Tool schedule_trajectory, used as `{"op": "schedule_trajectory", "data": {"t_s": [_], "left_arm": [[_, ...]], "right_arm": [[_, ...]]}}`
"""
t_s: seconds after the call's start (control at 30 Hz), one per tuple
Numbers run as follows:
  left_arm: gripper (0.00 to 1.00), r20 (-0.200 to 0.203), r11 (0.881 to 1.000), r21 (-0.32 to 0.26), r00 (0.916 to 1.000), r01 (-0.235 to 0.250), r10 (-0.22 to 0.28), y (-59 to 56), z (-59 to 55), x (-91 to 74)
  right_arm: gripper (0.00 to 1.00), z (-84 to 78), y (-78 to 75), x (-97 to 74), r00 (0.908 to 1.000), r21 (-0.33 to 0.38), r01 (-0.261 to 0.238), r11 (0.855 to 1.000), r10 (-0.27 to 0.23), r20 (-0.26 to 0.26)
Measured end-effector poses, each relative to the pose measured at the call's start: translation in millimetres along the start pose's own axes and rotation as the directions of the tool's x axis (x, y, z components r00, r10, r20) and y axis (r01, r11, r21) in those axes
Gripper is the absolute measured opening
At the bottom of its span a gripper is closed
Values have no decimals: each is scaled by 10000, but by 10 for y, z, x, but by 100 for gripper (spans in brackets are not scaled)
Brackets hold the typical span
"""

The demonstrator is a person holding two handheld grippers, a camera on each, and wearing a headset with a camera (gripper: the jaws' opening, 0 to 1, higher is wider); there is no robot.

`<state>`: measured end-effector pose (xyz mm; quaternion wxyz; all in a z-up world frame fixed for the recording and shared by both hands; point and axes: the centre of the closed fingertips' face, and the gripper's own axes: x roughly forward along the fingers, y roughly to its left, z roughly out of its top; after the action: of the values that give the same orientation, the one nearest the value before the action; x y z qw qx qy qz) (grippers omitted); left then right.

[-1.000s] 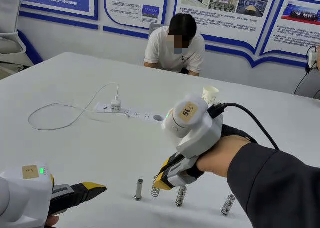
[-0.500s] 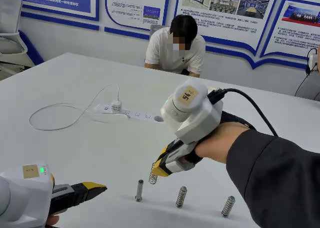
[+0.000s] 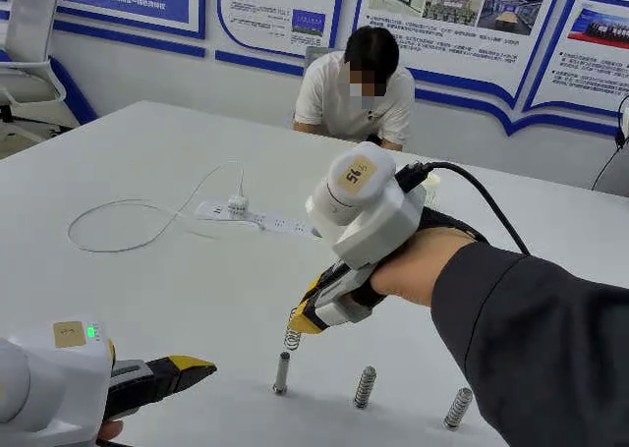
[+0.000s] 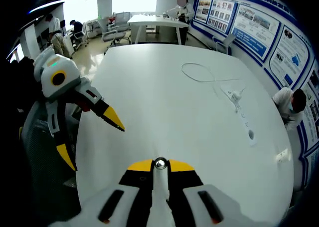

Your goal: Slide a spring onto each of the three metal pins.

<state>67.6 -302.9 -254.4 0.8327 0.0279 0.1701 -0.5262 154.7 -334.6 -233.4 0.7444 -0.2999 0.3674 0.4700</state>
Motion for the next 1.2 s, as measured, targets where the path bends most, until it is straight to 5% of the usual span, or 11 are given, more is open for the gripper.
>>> {"op": "schedule_trajectory", "data": {"t_s": [1.2], "left_arm": [[73,-67,9998,-171,9999,-110,109,24,-21,-2]], "right_arm": [[12,-149,-27,289,9977,343,-441,9984,458,-501]]}}
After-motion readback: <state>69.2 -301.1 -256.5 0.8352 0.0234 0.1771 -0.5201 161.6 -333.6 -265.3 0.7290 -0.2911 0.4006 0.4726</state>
